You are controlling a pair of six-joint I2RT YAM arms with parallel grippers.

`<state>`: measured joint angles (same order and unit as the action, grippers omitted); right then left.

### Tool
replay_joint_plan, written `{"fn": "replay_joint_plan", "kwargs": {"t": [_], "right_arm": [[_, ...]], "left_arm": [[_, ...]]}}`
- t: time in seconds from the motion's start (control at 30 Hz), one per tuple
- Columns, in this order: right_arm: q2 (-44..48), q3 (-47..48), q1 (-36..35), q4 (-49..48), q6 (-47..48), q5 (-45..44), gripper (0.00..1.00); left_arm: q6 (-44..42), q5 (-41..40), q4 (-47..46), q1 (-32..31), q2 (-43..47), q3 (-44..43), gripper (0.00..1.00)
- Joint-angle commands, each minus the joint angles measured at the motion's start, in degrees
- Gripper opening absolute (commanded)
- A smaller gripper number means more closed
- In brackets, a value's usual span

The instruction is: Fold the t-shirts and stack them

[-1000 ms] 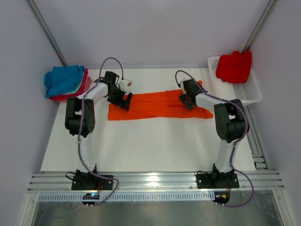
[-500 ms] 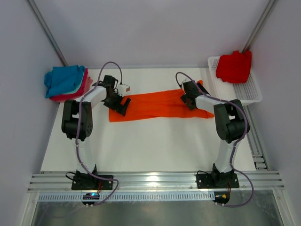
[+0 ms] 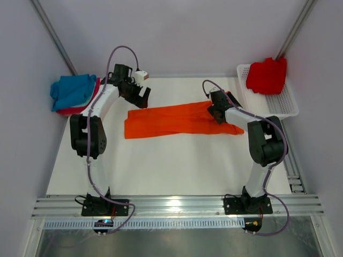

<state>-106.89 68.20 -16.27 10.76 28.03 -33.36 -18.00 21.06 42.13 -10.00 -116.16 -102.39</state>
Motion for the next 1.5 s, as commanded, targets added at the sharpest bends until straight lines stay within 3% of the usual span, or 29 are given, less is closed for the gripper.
{"fn": "replay_joint_plan", "kwargs": {"t": [0.0,0.43,0.7,1.13,1.47], "right_arm": [[3.2,0.0,0.2,0.1,-1.5,-1.4,0.96],[0.4,-0.7,0.2,-0.1,-1.7,-1.6,0.95],[-1.6,0.0,0.2,0.4,-1.7,-1.7,0.95],[-2.7,1.6,0.2,2.3,-2.5,-1.0,0.95],[-8.1,7.6,0.2,2.6,-1.4,-1.2,0.96]], "left_arm": [[-0.4,2.0,2.3,0.0,-4.7,-4.9,0.99],[-4.5,2.4,6.9,-0.3,-13.5,-10.9,0.99],[-6.3,-6.4,7.0,-0.5,-13.6,-9.3,0.99],[-9.0,-29.2,-4.3,-4.4,-12.6,1.5,0.99],[-11.4,-32.0,-3.7,-8.7,-6.5,11.5,0.99]]}}
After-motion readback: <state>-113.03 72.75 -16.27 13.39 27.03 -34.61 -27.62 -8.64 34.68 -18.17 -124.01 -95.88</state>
